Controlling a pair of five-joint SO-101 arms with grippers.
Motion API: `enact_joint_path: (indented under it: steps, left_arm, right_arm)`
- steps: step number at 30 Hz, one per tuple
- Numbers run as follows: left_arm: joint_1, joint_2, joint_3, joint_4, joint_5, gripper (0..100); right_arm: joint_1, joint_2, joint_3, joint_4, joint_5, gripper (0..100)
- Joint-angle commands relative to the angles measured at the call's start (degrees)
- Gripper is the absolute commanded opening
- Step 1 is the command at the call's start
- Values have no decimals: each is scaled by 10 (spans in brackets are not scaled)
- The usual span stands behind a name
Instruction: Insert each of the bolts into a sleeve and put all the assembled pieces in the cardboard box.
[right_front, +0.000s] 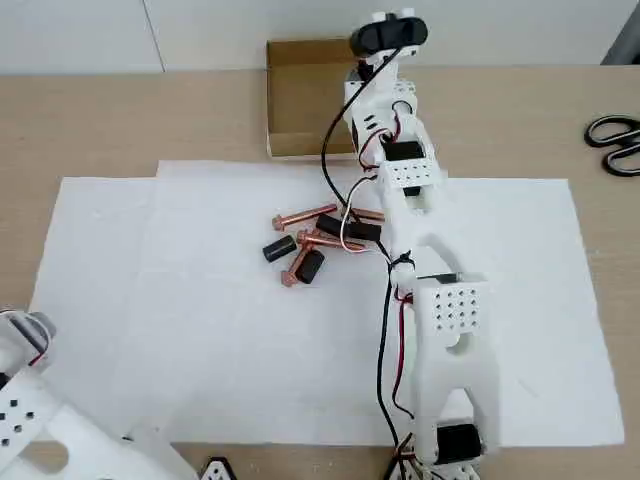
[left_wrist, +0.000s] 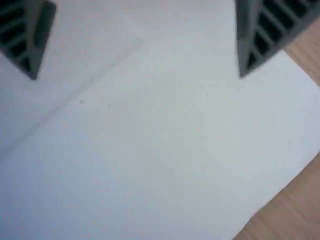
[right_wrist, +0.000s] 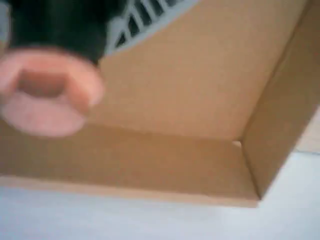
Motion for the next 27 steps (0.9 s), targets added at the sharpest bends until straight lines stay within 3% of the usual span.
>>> enact_joint_path:
  steps: [1,8,14,21,27]
  left_arm:
    - [18,-6,-4,3,-3,245]
    - [62,-6,-5,4,-1,245]
    - [62,-6,-5,3,-2,245]
    - [62,-6,-5,3,-3,245]
    - [72,-6,-6,4,-3,245]
  right_arm:
    - [-4,26,-102,-15,-4,5]
    - [-5,87,-149,-14,-4,13]
    - [-5,87,-159,33,-4,136]
    - [-8,87,-232,43,-3,137]
    - [-11,87,-408,196,-2,137]
